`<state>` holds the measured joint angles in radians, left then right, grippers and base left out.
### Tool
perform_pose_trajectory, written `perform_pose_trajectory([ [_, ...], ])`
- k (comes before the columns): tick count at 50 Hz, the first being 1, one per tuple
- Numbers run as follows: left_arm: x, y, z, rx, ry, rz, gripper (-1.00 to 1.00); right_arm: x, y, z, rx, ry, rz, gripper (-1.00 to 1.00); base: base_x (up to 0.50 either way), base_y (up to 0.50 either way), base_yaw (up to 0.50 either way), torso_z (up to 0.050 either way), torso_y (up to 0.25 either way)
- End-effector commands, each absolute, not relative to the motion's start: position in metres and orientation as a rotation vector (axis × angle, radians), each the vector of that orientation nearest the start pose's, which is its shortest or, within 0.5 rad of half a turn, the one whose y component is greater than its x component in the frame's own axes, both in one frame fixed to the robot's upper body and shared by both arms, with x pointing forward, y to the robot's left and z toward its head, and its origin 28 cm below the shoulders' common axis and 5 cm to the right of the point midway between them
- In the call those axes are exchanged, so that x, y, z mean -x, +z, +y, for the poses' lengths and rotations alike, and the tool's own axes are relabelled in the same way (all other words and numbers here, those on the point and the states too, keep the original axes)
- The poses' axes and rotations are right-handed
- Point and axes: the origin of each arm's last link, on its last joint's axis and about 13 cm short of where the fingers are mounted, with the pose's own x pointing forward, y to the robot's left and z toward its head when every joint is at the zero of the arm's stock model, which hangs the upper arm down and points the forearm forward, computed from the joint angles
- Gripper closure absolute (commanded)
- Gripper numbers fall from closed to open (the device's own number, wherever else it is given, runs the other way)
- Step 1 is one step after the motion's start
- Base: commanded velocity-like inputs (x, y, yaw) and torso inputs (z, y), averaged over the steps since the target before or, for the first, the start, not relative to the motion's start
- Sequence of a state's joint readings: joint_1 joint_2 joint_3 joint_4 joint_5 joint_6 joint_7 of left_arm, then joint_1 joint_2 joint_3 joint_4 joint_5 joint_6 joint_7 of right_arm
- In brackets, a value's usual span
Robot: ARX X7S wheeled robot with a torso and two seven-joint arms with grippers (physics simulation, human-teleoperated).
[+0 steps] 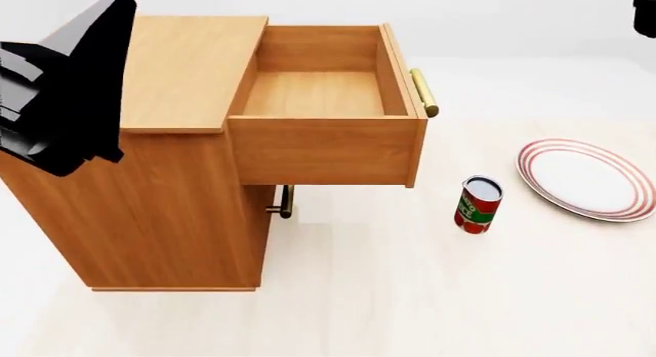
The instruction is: Put the bowl in the top drawer of the cabinet.
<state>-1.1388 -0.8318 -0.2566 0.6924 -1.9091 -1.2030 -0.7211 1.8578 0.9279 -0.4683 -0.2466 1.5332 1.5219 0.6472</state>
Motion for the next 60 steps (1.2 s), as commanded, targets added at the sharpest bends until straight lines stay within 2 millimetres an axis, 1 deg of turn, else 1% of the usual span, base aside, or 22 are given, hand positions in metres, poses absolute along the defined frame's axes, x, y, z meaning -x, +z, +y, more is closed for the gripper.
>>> perform_pose_trajectory([
  [1, -0.142, 0.344, 0.286, -0.068, -0.385, -0.392, -1.0, -0.176, 0.433, -0.231, 0.489, -0.151, 0.011, -1.0, 0.0, 0.0, 0.0, 0.0, 0.0],
  [4, -0.143, 0.346, 0.286, -0.063, -0.391, -0.402, -1.0, -0.167, 0.446, -0.248, 0.539, -0.172, 0.031, -1.0, 0.0, 0.0, 0.0, 0.0, 0.0],
  [5, -0.144, 0.346, 0.286, -0.064, -0.394, -0.402, -1.0, -0.166, 0.449, -0.254, 0.564, -0.177, 0.063, -1.0, 0.0, 0.0, 0.0, 0.0, 0.0],
  [7, -0.145, 0.346, 0.286, -0.064, -0.398, -0.405, -1.0, -0.163, 0.452, -0.264, 0.605, -0.189, 0.118, -1.0, 0.0, 0.0, 0.0, 0.0, 0.0],
  [11, -0.144, 0.348, 0.286, -0.062, -0.405, -0.415, -1.0, -0.163, 0.453, -0.281, 0.652, -0.225, 0.207, -1.0, 0.0, 0.0, 0.0, 0.0, 0.0],
  [15, -0.144, 0.348, 0.285, -0.06, -0.416, -0.421, -1.0, -0.167, 0.45, -0.294, 0.682, -0.249, 0.302, -1.0, 0.0, 0.0, 0.0, 0.0, 0.0],
  [22, -0.144, 0.348, 0.284, -0.054, -0.435, -0.424, -1.0, -0.183, 0.439, -0.309, 0.71, -0.243, 0.438, -1.0, 0.0, 0.0, 0.0, 0.0, 0.0],
  [27, -0.144, 0.347, 0.283, -0.058, -0.447, -0.418, -1.0, -0.185, 0.425, -0.318, 0.714, -0.237, 0.562, -1.0, 0.0, 0.0, 0.0, 0.0, 0.0],
  [30, -0.145, 0.346, 0.283, -0.059, -0.448, -0.417, -1.0, -0.184, 0.422, -0.321, 0.715, -0.237, 0.59, -1.0, 0.0, 0.0, 0.0, 0.0, 0.0],
  [32, -0.145, 0.346, 0.283, -0.06, -0.447, -0.416, -1.0, -0.181, 0.415, -0.326, 0.729, -0.221, 0.64, -1.0, 0.0, 0.0, 0.0, 0.0, 0.0],
  [41, -0.145, 0.343, 0.283, -0.065, -0.451, -0.41, -1.0, -0.171, 0.389, -0.338, 0.777, -0.137, 0.762, -1.0, 0.0, 0.0, 0.0, 0.0, 0.0],
  [46, -0.146, 0.342, 0.284, -0.064, -0.446, -0.408, -1.0, -0.162, 0.372, -0.345, 0.761, -0.139, 0.834, -1.0, 0.0, 0.0, 0.0, 0.0, 0.0],
  [49, -0.147, 0.34, 0.285, -0.063, -0.442, -0.405, -1.0, -0.17, 0.354, -0.337, 0.756, -0.15, 0.871, -1.0, 0.0, 0.0, 0.0, 0.0, 0.0],
  [52, -0.147, 0.339, 0.285, -0.062, -0.44, -0.404, -1.0, -0.174, 0.347, -0.332, 0.752, -0.153, 0.882, -1.0, 0.0, 0.0, 0.0, 0.0, 0.0],
  [54, -0.146, 0.338, 0.285, -0.063, -0.436, -0.4, -1.0, -0.183, 0.327, -0.326, 0.752, -0.16, 0.912, -1.0, 0.0, 0.0, 0.0, 0.0, 0.0],
  [56, -0.145, 0.338, 0.285, -0.064, -0.434, -0.398, -1.0, -0.189, 0.313, -0.322, 0.745, -0.161, 0.929, -1.0, 0.0, 0.0, 0.0, 0.0, 0.0],
  [60, -0.145, 0.338, 0.284, -0.066, -0.433, -0.393, -1.0, -0.191, 0.298, -0.321, 0.733, -0.151, 0.948, -1.0, 0.0, 0.0, 0.0, 0.0, 0.0],
])
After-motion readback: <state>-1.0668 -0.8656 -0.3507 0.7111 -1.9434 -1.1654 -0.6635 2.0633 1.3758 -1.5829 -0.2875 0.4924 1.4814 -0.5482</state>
